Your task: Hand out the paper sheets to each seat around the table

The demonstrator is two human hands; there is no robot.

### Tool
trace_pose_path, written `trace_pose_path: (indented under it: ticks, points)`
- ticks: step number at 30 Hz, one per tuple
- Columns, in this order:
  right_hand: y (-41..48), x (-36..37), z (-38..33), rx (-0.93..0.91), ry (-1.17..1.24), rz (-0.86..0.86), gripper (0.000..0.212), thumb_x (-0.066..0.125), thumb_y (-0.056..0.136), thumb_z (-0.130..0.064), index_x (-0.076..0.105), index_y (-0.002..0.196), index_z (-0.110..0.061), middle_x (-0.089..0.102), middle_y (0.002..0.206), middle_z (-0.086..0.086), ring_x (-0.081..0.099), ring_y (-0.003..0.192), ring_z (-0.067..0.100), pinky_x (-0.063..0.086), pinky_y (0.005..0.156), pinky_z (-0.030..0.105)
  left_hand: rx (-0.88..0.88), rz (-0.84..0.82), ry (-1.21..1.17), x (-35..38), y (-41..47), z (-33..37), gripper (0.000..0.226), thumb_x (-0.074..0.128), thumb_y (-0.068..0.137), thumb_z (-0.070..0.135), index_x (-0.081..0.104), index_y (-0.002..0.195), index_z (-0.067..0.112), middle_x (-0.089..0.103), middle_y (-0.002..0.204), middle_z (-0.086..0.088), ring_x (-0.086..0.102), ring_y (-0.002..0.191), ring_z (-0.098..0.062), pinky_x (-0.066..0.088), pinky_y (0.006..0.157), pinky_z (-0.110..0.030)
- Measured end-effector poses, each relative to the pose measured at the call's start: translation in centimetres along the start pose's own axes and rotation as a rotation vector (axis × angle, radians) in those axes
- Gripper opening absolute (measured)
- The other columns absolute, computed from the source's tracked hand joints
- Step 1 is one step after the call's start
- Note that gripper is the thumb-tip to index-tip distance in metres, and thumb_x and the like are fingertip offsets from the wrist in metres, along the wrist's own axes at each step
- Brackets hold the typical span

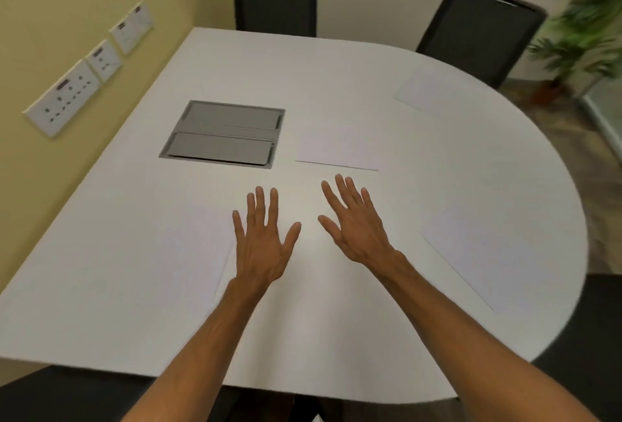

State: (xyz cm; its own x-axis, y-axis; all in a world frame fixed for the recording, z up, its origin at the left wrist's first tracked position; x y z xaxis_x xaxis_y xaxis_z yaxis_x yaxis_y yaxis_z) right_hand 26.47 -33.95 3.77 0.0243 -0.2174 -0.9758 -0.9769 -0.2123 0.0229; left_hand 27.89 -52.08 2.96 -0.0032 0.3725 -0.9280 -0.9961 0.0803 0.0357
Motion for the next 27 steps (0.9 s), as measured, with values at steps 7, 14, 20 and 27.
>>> trace_pose_path:
  ticks: [7, 14, 20, 27]
  points:
    - [-11.3, -6.6, 8.9, 0.178, -0.022, 0.135, 0.066, 0.027, 0.106, -0.052, 0.003, 0.162, -0.026, -0.002, 0.170, 0.006, -0.005, 0.157, 0.024, 0.002, 0.127, 0.048, 0.298, -0.041, -0.011, 1.2, -3.0, 13.9, 0.082, 0.020, 0.096, 0.068, -0.010, 0.160, 0.027, -0.017, 0.168, -0.002, -0.018, 0.155, -0.021, -0.005, 0.125, -0.054]
    - [-25.6, -11.3, 17.9, 0.339, -0.090, 0.223, 0.068, 0.029, 0.106, -0.054, 0.005, 0.162, -0.025, -0.001, 0.170, 0.008, -0.004, 0.157, 0.026, 0.005, 0.126, 0.051, 0.448, -0.041, 0.088, 3.8, -10.6, 27.4, 0.081, 0.016, 0.097, 0.069, -0.015, 0.159, 0.028, -0.021, 0.168, -0.004, -0.022, 0.154, -0.024, -0.008, 0.123, -0.057]
    - [-38.5, -15.2, 25.1, 0.486, -0.143, 0.302, 0.068, 0.030, 0.105, -0.054, 0.003, 0.162, -0.026, -0.004, 0.170, 0.007, -0.007, 0.156, 0.024, 0.002, 0.126, 0.050, 0.582, -0.043, 0.029, 5.5, -18.0, 39.0, 0.081, 0.016, 0.096, 0.069, -0.012, 0.160, 0.028, -0.019, 0.168, -0.004, -0.020, 0.154, -0.024, -0.008, 0.124, -0.057]
    - [-50.7, -19.9, 32.3, 0.679, -0.192, 0.402, 0.067, 0.032, 0.104, -0.052, 0.010, 0.161, -0.025, 0.003, 0.170, 0.008, -0.003, 0.157, 0.024, 0.008, 0.125, 0.054, 0.776, -0.064, -0.011, 8.5, -24.2, 51.2, 0.081, 0.018, 0.097, 0.069, -0.007, 0.161, 0.028, -0.016, 0.169, -0.004, -0.018, 0.155, -0.024, -0.006, 0.124, -0.057]
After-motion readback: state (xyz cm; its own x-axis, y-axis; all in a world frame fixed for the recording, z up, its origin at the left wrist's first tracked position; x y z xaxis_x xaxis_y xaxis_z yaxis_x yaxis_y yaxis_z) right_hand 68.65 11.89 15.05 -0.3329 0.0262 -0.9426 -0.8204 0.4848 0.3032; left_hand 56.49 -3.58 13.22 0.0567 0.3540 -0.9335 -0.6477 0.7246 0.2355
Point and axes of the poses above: each hand's wrist, its own y-axis towards the middle knuckle, its own x-axis out of the palm, z = x × y, the point moved 9 cm from there along y, towards the middle knuckle
